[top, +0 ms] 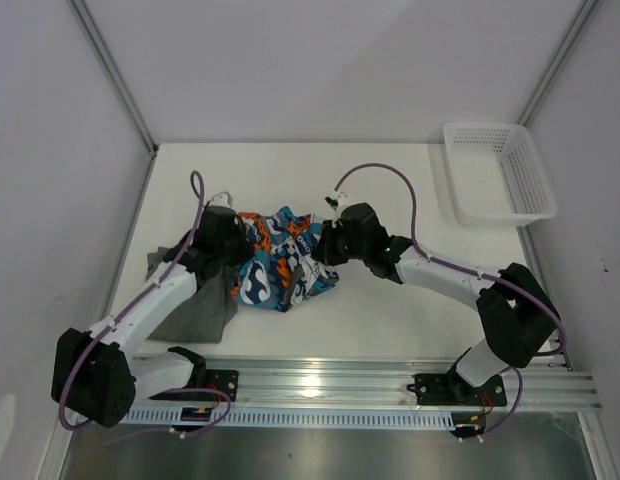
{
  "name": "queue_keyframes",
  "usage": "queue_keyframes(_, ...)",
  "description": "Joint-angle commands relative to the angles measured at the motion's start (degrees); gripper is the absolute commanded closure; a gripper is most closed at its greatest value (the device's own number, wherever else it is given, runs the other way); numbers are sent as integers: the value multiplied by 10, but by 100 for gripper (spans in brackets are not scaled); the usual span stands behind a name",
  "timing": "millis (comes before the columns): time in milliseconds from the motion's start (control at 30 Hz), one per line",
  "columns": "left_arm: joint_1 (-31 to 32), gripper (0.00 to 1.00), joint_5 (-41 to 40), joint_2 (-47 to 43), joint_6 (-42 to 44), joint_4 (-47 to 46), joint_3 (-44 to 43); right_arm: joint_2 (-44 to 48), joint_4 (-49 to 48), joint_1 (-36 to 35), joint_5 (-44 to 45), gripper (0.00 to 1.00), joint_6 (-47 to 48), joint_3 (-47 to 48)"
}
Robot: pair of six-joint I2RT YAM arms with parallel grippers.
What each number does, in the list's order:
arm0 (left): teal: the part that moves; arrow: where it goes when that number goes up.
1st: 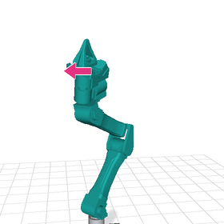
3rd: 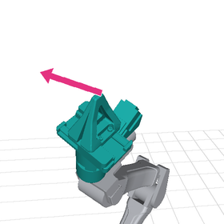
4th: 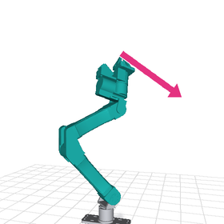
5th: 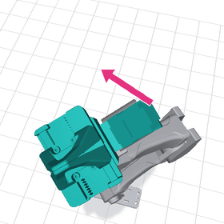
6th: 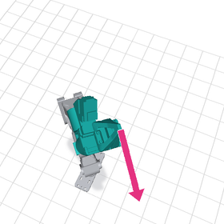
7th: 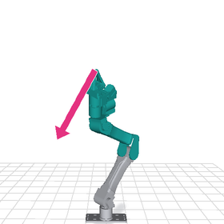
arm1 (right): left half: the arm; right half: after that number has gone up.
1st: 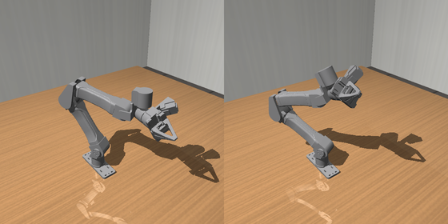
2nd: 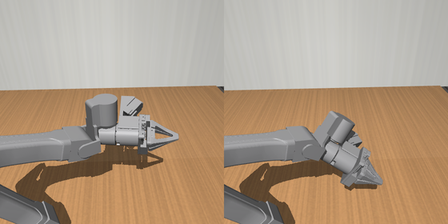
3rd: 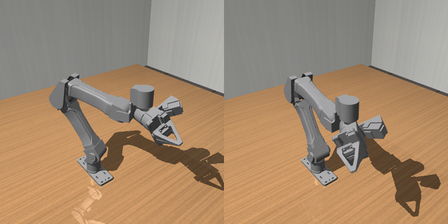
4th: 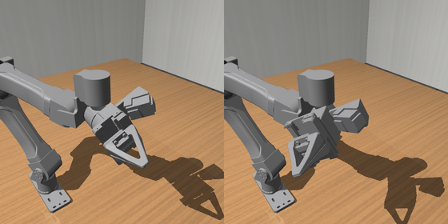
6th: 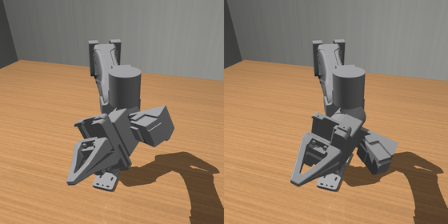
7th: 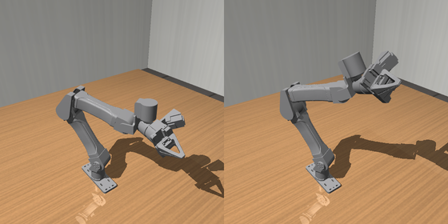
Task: Fold and stack the shorts
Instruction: Neatly place the folded shorts to the corner
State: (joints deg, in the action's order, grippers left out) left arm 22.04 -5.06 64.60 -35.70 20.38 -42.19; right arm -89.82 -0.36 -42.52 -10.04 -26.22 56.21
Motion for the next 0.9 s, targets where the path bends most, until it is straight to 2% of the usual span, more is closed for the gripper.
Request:
queue_keyframes(0, -35, 100, -49, 25, 57, 103, -117, 0, 0, -40, 67, 100, -28, 68)
queue_keyframes(133, -97, 100, -44, 40, 78, 162, -181, -53, 26, -74, 67, 100, -35, 152)
queue_keyframes(233, -155, 100, -49, 60, 99, 255, -261, -90, 27, -103, 65, 100, -43, 209)
queue_keyframes(333, -220, 100, -44, 72, 126, 301, -296, -121, 19, -134, 66, 100, -46, 255)
queue_keyframes(367, -277, 100, -16, 67, 129, 300, -294, -130, 14, -142, 64, 100, -52, 268)
queue_keyframes(467, -372, 100, 71, 40, 143, 273, -262, -169, 10, -174, 58, 100, -60, 309)
queue_keyframes(500, -389, 100, 78, 36, 151, 273, -257, -184, 10, -184, 61, 100, -61, 318)
queue_keyframes(667, -450, 100, 75, 51, 186, 304, -257, -228, -17, -237, 77, 100, -66, 346)
queue_keyframes(867, -463, 100, 53, 87, 205, 282, -221, -275, -43, -259, 82, 100, -70, 341)
